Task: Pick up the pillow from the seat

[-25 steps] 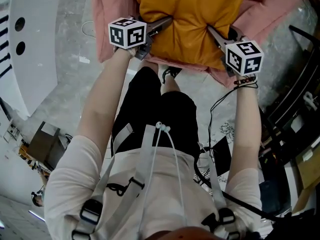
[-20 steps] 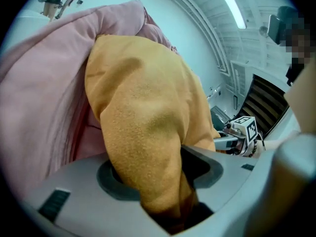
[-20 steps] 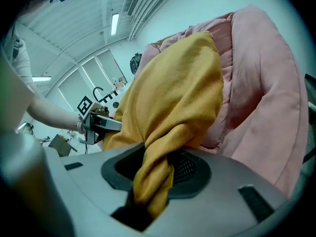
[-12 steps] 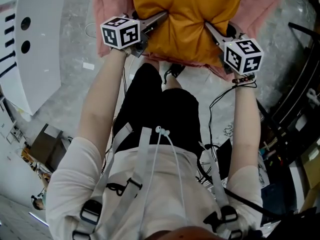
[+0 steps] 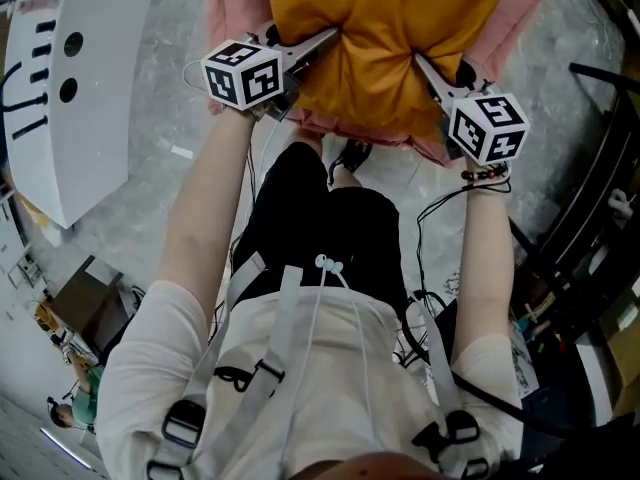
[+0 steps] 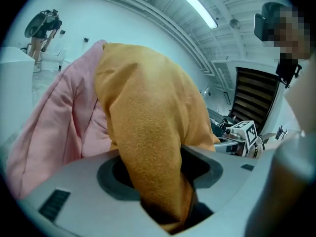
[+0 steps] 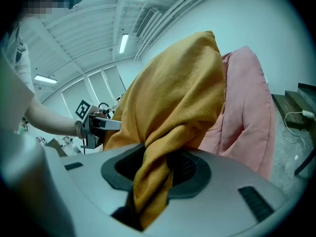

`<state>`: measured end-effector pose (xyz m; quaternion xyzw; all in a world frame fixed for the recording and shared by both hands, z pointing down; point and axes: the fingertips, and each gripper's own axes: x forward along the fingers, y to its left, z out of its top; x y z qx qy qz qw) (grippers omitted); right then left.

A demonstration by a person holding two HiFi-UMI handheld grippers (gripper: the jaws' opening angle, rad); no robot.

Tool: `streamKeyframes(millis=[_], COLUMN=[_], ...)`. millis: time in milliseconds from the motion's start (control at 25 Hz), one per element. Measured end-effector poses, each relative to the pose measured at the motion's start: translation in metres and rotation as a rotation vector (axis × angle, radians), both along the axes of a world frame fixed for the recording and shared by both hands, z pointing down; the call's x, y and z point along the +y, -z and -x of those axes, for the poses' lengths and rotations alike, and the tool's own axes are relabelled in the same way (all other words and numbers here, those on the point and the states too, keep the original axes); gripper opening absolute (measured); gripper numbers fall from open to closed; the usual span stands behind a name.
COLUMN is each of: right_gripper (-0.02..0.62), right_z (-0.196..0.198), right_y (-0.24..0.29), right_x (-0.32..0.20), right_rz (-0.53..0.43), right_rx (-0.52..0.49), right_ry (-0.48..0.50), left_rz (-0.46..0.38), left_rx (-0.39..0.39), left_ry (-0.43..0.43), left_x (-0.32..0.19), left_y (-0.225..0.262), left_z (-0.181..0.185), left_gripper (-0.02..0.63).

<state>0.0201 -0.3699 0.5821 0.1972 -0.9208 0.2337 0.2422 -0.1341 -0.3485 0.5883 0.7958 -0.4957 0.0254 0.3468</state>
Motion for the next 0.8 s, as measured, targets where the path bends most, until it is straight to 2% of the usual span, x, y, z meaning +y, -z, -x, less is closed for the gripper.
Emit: streamKeyframes(millis=[400, 800], right_gripper=[0.15, 0.152], right_z=[0.001, 0.01], right_y=[0.054, 0.093], right_x=[-0.017, -0.024], right_rz=[-0.18, -0.259], right_rx=[-0.062, -0.109], right_ry=[0.016, 0.012], left_rz=[-0.204, -0.3], left_rx=[-0.07, -0.121], left_ry=[0.026, 0.033], left_x=[-0.015, -0.022], left_y=[0.059, 0.105], left_z=[0.001, 0.007], left_gripper=[0.255, 0.253])
